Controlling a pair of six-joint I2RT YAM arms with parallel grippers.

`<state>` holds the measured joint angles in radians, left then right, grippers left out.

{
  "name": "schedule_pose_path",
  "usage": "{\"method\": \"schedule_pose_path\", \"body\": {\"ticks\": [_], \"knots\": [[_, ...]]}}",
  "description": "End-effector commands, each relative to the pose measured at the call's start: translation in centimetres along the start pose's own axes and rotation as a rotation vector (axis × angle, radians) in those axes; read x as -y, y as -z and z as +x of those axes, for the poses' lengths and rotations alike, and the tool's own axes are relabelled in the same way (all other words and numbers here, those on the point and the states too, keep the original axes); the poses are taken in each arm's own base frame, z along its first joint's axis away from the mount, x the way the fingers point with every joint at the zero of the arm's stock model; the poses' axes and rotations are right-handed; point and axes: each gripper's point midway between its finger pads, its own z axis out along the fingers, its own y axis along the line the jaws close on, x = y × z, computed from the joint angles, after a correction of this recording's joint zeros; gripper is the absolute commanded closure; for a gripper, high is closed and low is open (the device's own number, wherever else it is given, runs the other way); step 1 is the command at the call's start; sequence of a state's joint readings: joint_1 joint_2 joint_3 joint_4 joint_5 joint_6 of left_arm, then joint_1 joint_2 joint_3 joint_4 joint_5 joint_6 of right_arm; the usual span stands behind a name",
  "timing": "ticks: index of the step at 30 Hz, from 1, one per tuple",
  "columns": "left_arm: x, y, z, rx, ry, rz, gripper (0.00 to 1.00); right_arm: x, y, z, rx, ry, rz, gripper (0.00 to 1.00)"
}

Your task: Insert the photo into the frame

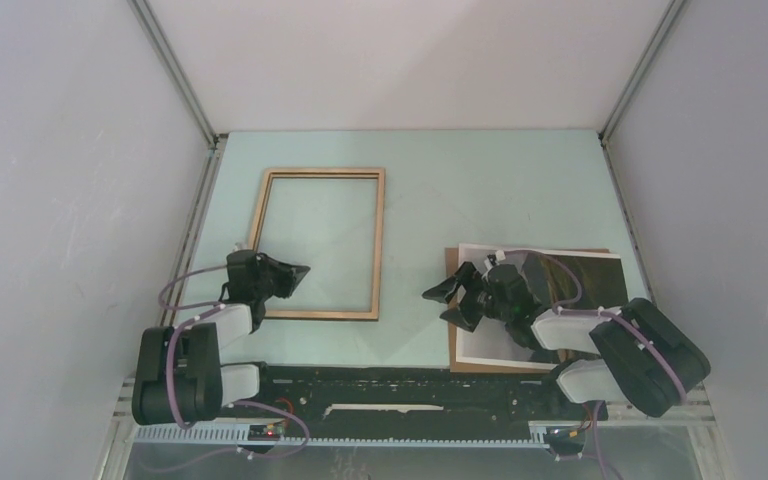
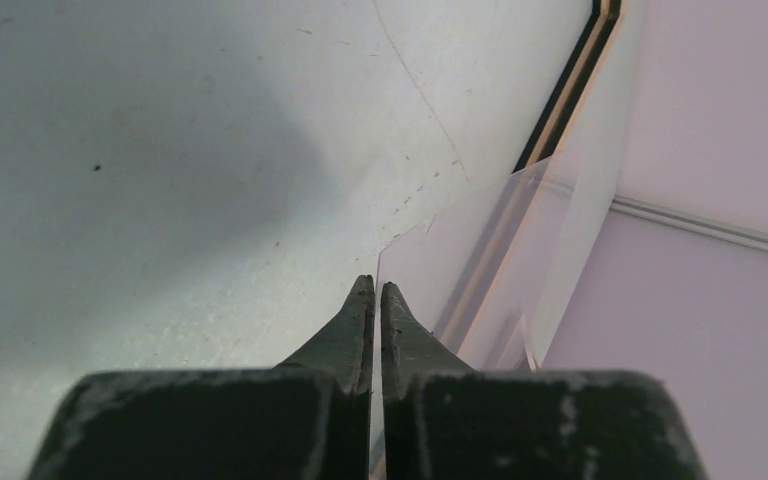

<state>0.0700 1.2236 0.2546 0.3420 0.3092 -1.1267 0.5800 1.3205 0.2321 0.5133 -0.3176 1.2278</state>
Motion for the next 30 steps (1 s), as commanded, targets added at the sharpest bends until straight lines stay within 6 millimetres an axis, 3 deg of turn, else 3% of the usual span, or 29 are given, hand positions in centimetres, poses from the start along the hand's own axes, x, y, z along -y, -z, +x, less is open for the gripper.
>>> {"method": "schedule_pose_path", "body": {"ticks": [1, 11, 22, 30], "knots": [[-0.7, -0.1, 0.7, -0.031, -0.003, 0.002, 1.0, -0.7, -1.0, -3.0, 0.09, 0.014, -0.026, 0.07], [-1.4, -0.5, 1.1, -0.065, -0.032, -0.025, 1.0, -3.6, -2.4, -5.6, 0.124, 0.001, -0.106, 0.11], [-1.8, -0.7, 1.4, -0.083, -0.053, -0.034, 1.0, -6.2, -2.7, -7.3, 0.189, -0.015, -0.213, 0.3], [-1.3, -0.7, 1.6, -0.096, -0.05, -0.012, 1.0, -6.8, -3.1, -8.6, 0.277, -0.033, -0.227, 0.44]]}}
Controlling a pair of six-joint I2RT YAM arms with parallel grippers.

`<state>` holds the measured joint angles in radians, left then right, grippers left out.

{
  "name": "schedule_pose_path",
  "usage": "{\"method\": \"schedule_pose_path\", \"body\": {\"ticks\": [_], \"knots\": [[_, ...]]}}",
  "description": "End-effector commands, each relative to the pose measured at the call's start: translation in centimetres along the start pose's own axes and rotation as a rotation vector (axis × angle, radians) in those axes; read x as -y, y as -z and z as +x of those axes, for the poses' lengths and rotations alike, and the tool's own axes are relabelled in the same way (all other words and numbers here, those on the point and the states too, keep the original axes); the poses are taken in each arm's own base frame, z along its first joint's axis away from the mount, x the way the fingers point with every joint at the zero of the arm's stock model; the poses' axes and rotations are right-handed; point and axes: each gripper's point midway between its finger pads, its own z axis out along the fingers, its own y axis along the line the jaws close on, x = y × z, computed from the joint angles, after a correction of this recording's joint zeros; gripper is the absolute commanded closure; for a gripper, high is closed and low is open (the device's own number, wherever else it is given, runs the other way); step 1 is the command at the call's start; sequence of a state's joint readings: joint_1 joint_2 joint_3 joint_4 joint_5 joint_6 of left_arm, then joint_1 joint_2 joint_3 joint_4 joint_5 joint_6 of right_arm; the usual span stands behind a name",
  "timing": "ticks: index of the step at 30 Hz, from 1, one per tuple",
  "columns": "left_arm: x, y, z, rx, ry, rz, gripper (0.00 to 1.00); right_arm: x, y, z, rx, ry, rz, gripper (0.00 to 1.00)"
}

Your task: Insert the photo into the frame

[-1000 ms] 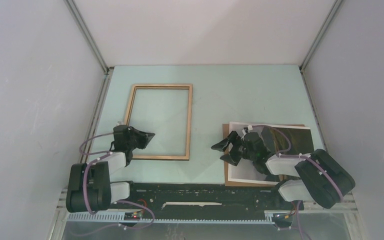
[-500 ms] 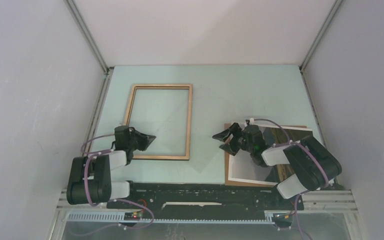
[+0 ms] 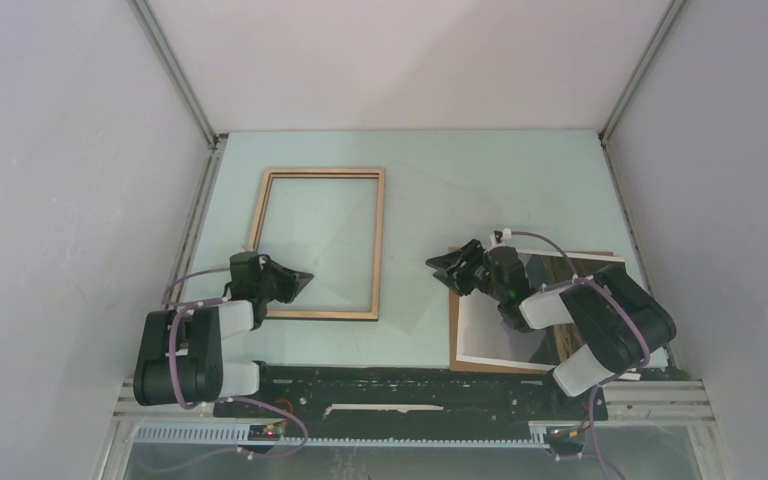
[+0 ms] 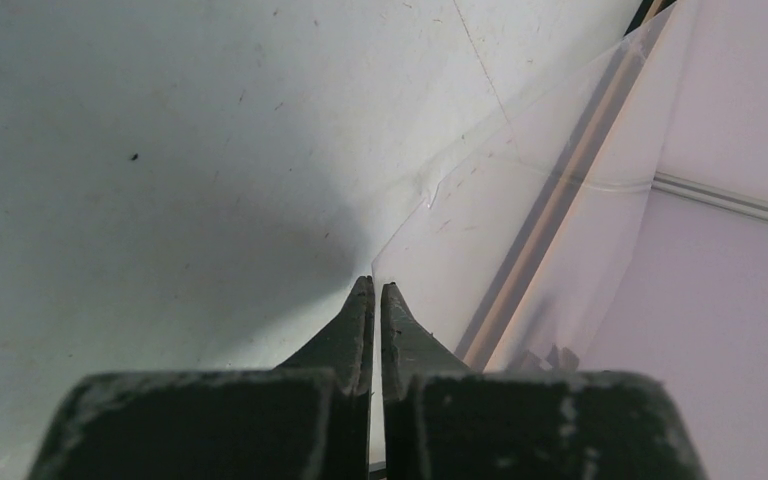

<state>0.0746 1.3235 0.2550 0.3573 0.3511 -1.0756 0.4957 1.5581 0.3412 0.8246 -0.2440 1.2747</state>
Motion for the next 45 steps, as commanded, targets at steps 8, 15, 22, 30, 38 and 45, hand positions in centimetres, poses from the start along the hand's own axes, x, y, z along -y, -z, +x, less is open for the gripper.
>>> {"method": "schedule_pose_path", "body": {"ticks": [8, 15, 22, 30, 38, 45], "knots": [[1.6, 0.1, 0.6, -0.049, -0.031, 0.075, 0.96, -4.4, -1.0, -2.1, 0.147, 0.001, -0.148, 0.6], [1.7, 1.7, 0.6, -0.023, -0.086, 0.061, 0.46, -4.2, -1.4, -2.3, 0.132, 0.017, -0.174, 0.87], [4.5, 6.7, -2.5, 0.15, -0.301, 0.017, 0.17, -4.0, -0.8, -1.7, 0.067, 0.067, -0.174, 1.0], [8.4, 11.3, -9.6, 0.372, -0.45, -0.141, 0.0, -4.1, 2.3, -1.2, -0.065, 0.268, -0.1, 1.0], [8.1, 7.9, -18.4, 0.378, -0.512, -0.379, 0.0, -9.3, 7.9, -1.9, -0.156, 0.454, -0.135, 1.0], [4.9, 0.2, -21.1, 0.162, -0.527, -0.45, 0.0, -13.5, 11.8, -2.2, -0.189, 0.519, -0.192, 1.0]]}}
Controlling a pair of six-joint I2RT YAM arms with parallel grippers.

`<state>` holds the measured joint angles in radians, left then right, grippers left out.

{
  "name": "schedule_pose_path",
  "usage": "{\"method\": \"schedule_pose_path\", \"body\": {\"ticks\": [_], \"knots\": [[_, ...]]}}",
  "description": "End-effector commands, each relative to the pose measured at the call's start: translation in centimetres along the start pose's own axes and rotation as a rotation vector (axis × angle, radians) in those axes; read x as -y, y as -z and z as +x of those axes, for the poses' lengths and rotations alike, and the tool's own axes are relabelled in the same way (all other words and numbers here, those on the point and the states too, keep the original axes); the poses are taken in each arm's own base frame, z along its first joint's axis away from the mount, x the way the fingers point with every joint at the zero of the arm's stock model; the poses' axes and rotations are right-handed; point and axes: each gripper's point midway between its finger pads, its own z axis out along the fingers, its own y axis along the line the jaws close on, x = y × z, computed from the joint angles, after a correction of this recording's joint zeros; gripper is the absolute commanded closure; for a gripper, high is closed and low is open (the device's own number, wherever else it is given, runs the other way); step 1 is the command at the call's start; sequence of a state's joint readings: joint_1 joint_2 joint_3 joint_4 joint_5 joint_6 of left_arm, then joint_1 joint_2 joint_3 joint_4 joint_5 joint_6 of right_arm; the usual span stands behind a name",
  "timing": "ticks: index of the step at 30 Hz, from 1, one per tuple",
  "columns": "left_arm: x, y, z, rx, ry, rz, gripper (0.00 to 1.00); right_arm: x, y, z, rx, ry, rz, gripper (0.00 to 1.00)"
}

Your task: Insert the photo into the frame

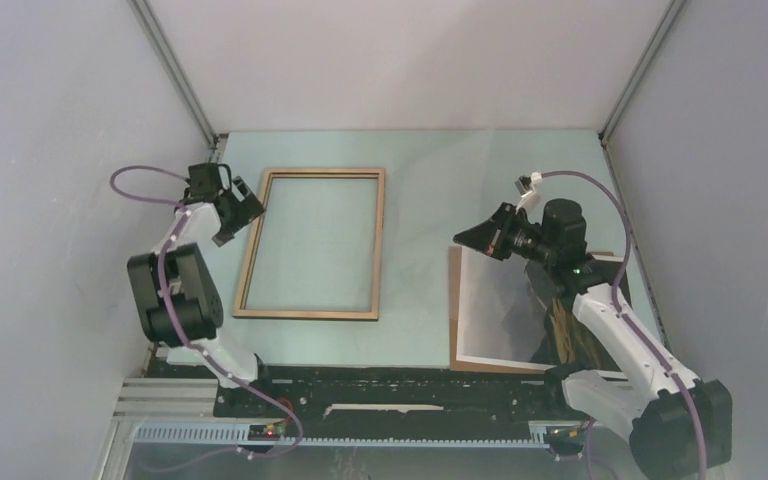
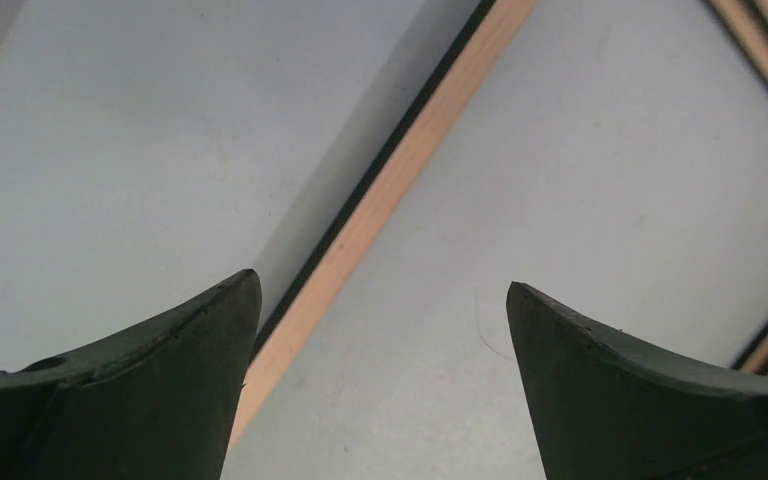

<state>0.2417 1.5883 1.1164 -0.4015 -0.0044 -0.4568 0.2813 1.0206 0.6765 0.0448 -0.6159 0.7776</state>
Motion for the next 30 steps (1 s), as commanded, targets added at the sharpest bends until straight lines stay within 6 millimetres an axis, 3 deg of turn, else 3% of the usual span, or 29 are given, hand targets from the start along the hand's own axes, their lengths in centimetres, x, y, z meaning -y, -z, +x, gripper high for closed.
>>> {"method": "schedule_pose_path", "body": {"ticks": [1, 7, 11, 18, 25, 30], "knots": [[0.3, -2.7, -1.0, -0.068, -0.077, 0.031, 0.0, -2.0, 2.1, 0.8, -0.103, 0.043, -0.047, 1.0], [1.9, -4.8, 0.0, -0.166, -0.071, 0.132, 0.01, -2.9, 3.3, -0.3, -0.099, 0.064, -0.067, 1.0], [3.7, -5.8, 2.3, -0.285, -0.049, 0.248, 0.13, -3.1, 3.3, -1.0, -0.093, 0.064, -0.073, 1.0], [5.1, -6.3, 4.0, -0.36, -0.048, 0.329, 0.34, -3.2, 2.9, -1.8, -0.091, 0.054, -0.08, 1.0], [9.3, -5.9, 7.8, -0.451, -0.088, 0.419, 0.35, -3.4, 2.1, -2.3, -0.076, 0.047, -0.091, 1.0], [11.4, -5.0, 10.3, -0.494, -0.029, 0.494, 0.35, -3.3, 0.2, -2.5, -0.069, 0.038, -0.091, 1.0]]}}
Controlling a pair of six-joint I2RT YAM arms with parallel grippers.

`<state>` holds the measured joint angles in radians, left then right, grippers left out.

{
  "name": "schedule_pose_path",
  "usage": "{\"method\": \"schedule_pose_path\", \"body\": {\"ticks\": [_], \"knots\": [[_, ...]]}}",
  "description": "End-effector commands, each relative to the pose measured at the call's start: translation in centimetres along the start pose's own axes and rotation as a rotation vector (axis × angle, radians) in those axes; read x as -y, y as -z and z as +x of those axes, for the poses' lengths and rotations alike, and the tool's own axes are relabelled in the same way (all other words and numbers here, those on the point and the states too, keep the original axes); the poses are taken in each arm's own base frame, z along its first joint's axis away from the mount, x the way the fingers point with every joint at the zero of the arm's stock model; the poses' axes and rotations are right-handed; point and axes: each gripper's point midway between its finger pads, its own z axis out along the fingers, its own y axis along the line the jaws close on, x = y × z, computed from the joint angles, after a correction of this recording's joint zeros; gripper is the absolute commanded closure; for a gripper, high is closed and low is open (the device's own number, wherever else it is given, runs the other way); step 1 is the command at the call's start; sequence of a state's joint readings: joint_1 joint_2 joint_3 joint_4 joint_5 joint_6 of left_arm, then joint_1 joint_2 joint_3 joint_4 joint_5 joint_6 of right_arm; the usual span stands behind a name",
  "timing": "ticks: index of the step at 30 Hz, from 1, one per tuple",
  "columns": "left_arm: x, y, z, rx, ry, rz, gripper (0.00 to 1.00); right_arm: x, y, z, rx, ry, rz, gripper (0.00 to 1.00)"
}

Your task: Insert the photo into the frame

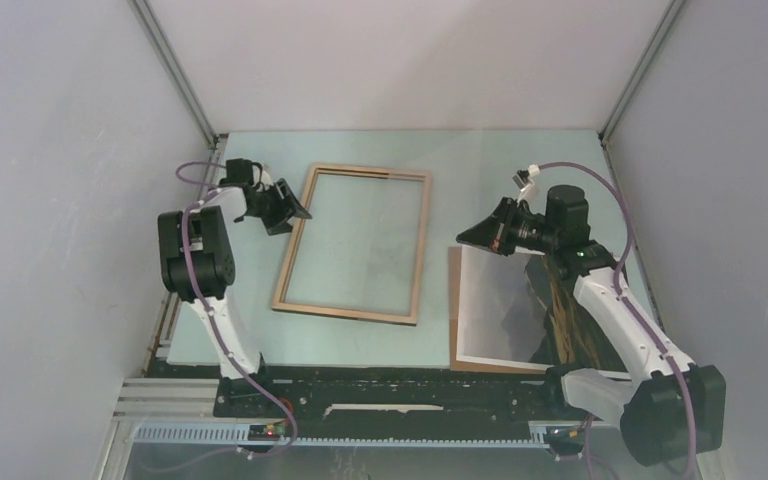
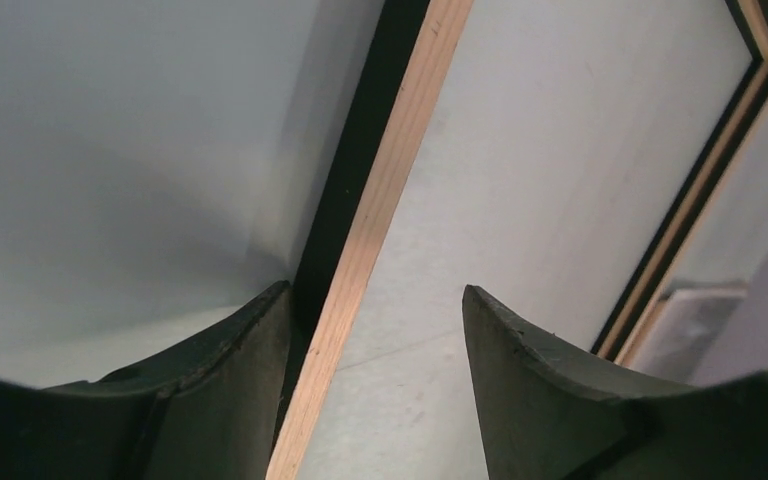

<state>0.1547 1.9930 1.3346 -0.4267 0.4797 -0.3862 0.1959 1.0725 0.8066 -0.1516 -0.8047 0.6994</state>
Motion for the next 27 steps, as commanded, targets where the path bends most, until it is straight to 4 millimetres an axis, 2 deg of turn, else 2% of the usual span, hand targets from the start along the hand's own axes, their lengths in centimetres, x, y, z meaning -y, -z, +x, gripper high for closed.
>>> {"method": "schedule_pose_path", "body": {"ticks": [1, 5, 8, 11, 13, 16, 20, 27], "knots": [[3.1, -0.8, 2.7, -0.053, 0.053, 0.128, 0.34, -2.3, -1.4, -2.3, 0.059, 0.061, -0.062, 1.0], [4.4, 0.6, 3.1, -0.024, 0.04, 0.144, 0.26, -2.6, -3.6, -2.8, 0.061, 0.049, -0.106, 1.0], [5.0, 2.5, 2.3, 0.021, 0.015, 0.131, 0.16, -2.7, -5.6, -2.8, 0.048, 0.036, -0.14, 1.0], [4.8, 4.3, 1.6, 0.071, 0.009, 0.114, 0.09, -2.3, -7.6, -2.5, 0.019, 0.03, -0.148, 1.0], [3.8, 4.7, 1.1, 0.097, 0.007, 0.072, 0.09, -2.5, -8.5, -2.4, 0.015, 0.038, -0.148, 1.0], [2.1, 4.3, 0.6, 0.095, 0.041, 0.042, 0.12, -3.1, -9.8, -2.5, 0.019, 0.048, -0.16, 1.0], [0.3, 3.1, 0.9, 0.077, 0.08, -0.002, 0.21, -3.1, -11.9, -2.5, 0.005, 0.015, -0.176, 1.0], [-0.1, 2.2, 1.3, 0.067, 0.121, -0.001, 0.38, -2.8, -14.6, -2.9, -0.001, 0.012, -0.185, 1.0]]}}
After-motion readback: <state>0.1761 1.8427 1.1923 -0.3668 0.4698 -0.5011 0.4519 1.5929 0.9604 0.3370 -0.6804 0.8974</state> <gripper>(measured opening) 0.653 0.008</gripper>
